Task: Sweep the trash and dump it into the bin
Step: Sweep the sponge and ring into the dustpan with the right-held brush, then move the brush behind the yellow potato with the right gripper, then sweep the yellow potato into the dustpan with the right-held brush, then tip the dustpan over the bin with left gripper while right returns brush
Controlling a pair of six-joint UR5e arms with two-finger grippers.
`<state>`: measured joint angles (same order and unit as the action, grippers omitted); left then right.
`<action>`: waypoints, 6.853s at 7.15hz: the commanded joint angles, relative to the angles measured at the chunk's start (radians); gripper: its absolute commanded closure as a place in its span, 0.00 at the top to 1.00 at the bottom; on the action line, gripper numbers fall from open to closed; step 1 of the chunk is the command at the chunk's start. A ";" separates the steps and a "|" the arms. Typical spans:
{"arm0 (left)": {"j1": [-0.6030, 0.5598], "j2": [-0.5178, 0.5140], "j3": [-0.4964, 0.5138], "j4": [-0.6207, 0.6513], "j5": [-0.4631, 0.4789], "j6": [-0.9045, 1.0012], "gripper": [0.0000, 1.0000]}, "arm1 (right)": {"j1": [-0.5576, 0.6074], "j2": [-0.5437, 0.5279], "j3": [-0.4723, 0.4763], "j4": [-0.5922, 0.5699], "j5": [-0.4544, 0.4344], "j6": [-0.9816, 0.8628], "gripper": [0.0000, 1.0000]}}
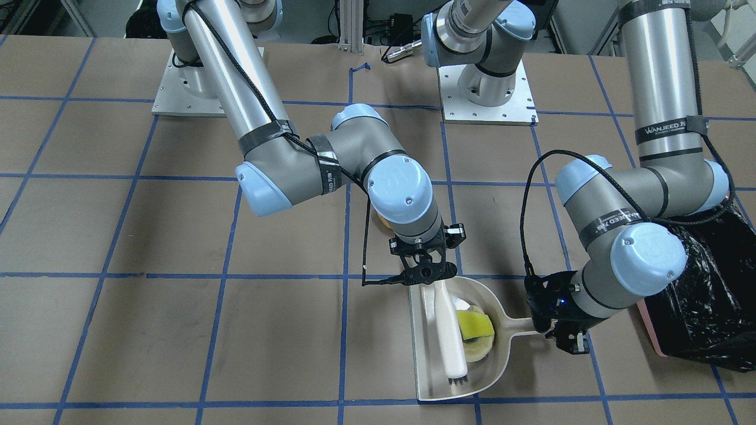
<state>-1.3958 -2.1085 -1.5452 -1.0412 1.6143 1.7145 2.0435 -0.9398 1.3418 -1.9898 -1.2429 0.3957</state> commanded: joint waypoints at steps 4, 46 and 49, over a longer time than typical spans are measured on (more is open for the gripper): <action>0.044 0.085 -0.074 -0.016 0.010 0.137 0.05 | -0.077 -0.340 0.206 0.373 -0.151 0.036 0.00; 0.586 0.185 0.197 -0.150 0.542 0.278 0.00 | -0.845 -0.214 0.333 0.050 -0.423 -0.790 1.00; 0.438 0.229 -0.001 0.181 0.740 0.322 0.00 | -0.839 -0.307 0.268 0.084 -0.359 -0.788 1.00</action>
<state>-0.8919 -1.8940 -1.4752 -0.9847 2.2776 2.0180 1.2008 -1.1945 1.6435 -1.9290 -1.6414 -0.3935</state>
